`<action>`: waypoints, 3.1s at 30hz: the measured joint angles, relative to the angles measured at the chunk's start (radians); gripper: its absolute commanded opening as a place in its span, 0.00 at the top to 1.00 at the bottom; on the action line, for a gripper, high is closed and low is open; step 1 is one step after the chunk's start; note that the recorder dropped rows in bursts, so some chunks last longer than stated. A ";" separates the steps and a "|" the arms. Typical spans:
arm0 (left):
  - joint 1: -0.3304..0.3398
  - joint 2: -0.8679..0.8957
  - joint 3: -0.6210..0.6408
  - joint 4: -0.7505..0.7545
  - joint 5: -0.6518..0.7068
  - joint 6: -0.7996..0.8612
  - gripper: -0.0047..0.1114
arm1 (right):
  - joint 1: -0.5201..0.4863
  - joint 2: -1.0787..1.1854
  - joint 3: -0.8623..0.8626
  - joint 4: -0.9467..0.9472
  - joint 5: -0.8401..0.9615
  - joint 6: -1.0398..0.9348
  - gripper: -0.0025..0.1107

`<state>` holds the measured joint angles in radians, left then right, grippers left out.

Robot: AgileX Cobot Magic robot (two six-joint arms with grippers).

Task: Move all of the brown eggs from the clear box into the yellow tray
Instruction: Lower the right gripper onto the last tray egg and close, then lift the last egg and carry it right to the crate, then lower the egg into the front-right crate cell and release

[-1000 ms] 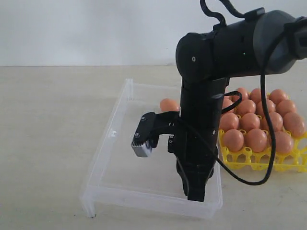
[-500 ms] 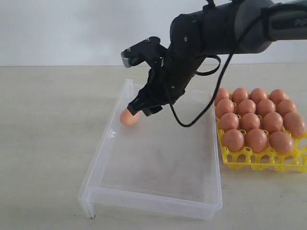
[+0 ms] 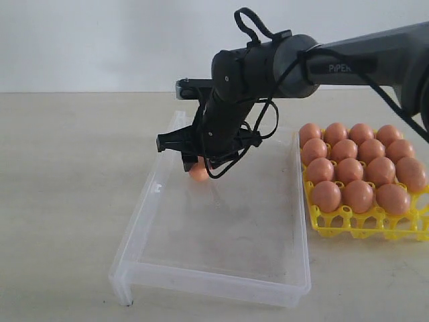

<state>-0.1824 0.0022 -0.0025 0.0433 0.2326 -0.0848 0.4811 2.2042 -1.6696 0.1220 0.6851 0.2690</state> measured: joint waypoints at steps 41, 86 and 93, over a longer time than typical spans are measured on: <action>0.000 0.000 0.000 0.000 0.000 0.000 0.92 | -0.046 -0.720 1.118 -0.003 -1.251 0.002 0.98; 0.000 0.000 0.000 0.000 0.000 0.000 0.92 | -1.177 -0.515 1.099 -1.857 -1.526 0.970 0.98; 0.000 0.000 0.000 0.000 0.000 0.000 0.92 | -1.177 -0.436 1.099 -1.758 -1.571 0.783 0.98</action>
<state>-0.1824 0.0022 -0.0025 0.0433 0.2326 -0.0848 -0.6961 1.7677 -0.5707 -1.6362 -0.8856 1.0522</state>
